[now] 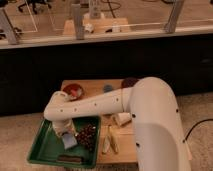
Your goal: Wipe tray with sponge
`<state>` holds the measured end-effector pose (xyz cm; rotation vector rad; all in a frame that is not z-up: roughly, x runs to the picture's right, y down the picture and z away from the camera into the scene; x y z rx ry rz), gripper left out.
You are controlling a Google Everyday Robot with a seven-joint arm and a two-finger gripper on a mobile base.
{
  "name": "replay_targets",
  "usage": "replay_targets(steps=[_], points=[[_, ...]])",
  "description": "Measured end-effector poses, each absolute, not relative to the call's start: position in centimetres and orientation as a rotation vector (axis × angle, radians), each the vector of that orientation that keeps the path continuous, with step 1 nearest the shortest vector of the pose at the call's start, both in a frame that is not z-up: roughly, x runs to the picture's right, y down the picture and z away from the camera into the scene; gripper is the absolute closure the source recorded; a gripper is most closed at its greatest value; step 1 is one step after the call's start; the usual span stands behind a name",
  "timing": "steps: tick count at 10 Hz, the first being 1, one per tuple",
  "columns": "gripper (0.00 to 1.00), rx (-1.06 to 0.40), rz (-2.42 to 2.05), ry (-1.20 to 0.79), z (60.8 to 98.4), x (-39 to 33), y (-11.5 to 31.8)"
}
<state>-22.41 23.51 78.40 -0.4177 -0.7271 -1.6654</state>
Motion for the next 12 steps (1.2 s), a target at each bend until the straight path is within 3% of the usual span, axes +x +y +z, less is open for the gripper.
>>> replay_targets(steps=[6, 12], points=[[1.00, -0.345, -1.698, -0.725, 80.5, -26.9, 19.5], [1.00, -0.386, -1.771, -0.874, 79.7, -32.0, 24.7]])
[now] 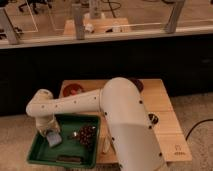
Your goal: Wipe tray with sponge
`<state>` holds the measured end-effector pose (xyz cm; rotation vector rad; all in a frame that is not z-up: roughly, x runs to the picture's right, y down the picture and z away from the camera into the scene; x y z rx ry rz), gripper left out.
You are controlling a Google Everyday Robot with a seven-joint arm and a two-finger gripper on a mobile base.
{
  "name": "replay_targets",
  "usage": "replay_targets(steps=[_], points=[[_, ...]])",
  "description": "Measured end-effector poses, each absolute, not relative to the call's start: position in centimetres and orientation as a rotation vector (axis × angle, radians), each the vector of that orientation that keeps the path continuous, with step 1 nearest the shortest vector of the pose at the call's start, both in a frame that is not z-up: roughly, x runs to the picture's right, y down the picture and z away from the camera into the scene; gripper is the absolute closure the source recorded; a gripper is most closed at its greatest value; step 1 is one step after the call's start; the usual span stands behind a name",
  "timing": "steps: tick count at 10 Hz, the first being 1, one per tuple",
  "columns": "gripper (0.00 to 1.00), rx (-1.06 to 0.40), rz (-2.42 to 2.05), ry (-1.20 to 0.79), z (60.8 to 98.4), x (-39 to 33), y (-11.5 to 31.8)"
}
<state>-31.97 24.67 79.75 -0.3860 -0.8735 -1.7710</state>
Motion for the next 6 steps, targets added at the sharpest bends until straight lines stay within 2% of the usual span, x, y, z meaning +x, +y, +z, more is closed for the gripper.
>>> replay_targets(steps=[3, 6], points=[[1.00, -0.412, -1.749, -0.876, 76.9, -30.3, 26.8], [1.00, -0.438, -1.706, -0.854, 76.0, -27.7, 27.2]])
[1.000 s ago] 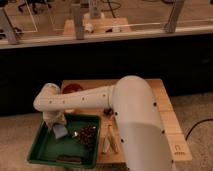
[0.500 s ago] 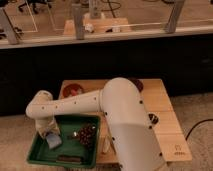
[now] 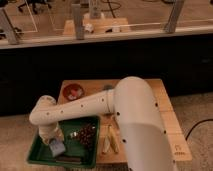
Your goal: Wipe tray with sponge
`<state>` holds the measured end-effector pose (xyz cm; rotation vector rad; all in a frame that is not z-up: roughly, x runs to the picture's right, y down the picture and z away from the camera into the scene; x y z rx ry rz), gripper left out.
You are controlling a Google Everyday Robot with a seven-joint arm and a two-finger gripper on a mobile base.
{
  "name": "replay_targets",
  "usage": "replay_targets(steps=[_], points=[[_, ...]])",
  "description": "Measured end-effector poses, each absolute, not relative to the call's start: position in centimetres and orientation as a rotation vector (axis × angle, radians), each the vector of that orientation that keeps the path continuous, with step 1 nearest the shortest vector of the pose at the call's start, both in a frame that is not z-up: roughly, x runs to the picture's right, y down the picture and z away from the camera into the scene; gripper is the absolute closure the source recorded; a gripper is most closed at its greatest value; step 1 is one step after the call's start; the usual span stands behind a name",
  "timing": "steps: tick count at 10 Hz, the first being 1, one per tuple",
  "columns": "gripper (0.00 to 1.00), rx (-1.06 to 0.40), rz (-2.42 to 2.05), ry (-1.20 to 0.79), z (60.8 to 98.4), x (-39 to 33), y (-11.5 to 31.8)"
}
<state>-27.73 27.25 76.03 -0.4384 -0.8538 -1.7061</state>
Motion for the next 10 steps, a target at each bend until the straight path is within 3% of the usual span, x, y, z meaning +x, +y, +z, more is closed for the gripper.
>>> replay_targets(steps=[5, 10], points=[[1.00, -0.446, -1.629, -0.770, 78.6, -22.8, 24.7], [1.00, -0.397, -1.650, -0.746, 80.8, -24.8, 20.8]])
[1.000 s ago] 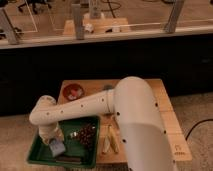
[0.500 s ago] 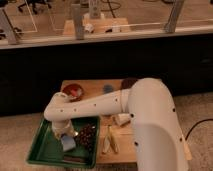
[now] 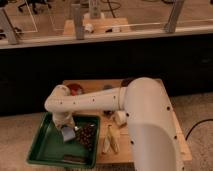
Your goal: Wipe tray with sponge
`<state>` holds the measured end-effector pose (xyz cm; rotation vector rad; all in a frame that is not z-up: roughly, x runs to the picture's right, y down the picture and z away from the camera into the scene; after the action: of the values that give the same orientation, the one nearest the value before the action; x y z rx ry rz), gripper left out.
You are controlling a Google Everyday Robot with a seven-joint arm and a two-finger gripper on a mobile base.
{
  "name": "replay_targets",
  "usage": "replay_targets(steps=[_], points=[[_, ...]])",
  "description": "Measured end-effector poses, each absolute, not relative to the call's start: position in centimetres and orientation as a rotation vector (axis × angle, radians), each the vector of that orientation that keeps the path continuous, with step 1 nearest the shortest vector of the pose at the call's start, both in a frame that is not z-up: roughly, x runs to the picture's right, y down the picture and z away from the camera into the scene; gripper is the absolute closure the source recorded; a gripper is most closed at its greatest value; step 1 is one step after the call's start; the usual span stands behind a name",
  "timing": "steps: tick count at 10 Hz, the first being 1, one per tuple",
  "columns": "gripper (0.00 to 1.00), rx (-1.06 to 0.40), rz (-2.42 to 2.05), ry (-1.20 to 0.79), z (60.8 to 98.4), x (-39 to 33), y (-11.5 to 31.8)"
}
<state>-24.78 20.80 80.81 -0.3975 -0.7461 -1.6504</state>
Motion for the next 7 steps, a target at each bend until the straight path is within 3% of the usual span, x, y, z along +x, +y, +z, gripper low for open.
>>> replay_targets(steps=[7], points=[[1.00, -0.358, -1.775, -0.878, 79.2, -31.5, 22.5]])
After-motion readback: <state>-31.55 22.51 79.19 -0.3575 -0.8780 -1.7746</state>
